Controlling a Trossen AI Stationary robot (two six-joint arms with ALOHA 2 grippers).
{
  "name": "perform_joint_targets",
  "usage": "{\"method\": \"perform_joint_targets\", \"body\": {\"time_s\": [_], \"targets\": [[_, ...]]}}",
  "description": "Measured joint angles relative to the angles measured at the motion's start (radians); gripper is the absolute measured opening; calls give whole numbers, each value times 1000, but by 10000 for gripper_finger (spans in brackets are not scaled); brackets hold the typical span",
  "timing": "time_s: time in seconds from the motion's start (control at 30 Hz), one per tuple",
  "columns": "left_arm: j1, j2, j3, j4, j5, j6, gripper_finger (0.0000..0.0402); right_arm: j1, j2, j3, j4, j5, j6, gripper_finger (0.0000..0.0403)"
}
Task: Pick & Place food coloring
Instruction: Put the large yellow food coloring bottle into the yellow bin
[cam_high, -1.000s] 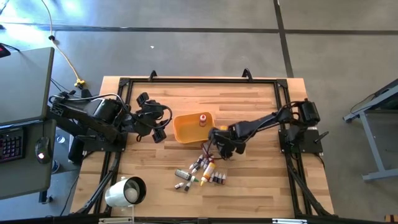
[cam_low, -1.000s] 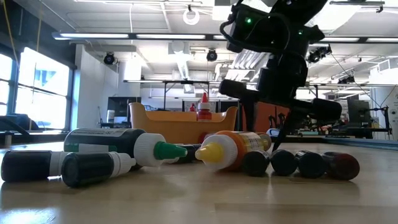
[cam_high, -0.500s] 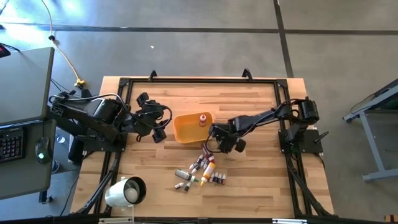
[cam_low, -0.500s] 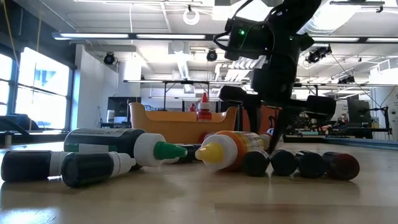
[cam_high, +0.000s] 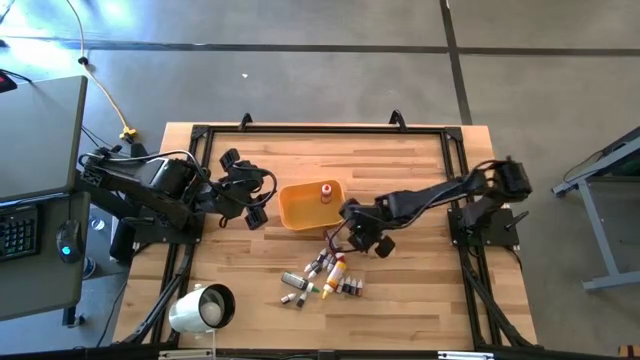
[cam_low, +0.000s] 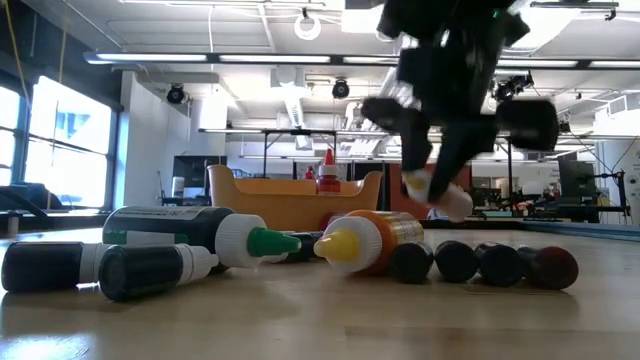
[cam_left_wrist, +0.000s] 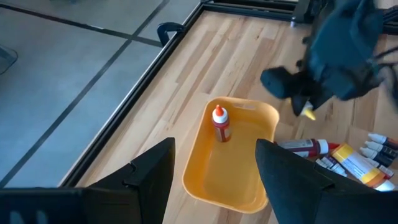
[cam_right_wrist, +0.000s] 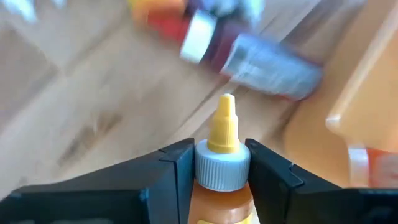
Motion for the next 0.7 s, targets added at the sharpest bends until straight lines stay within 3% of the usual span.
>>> {"method": "perform_joint_targets", "body": {"time_s": [0.17, 0.37, 0.7], "targets": [[0, 0, 0, 11, 0, -8, 220, 32, -131, 0, 139, -5, 103, 123], [0, 0, 0, 41, 0, 1, 220, 17, -201, 2, 453, -123, 161, 120], [0, 1, 0, 43, 0, 4, 220, -101, -29, 2, 646, -253, 179, 126]]}}
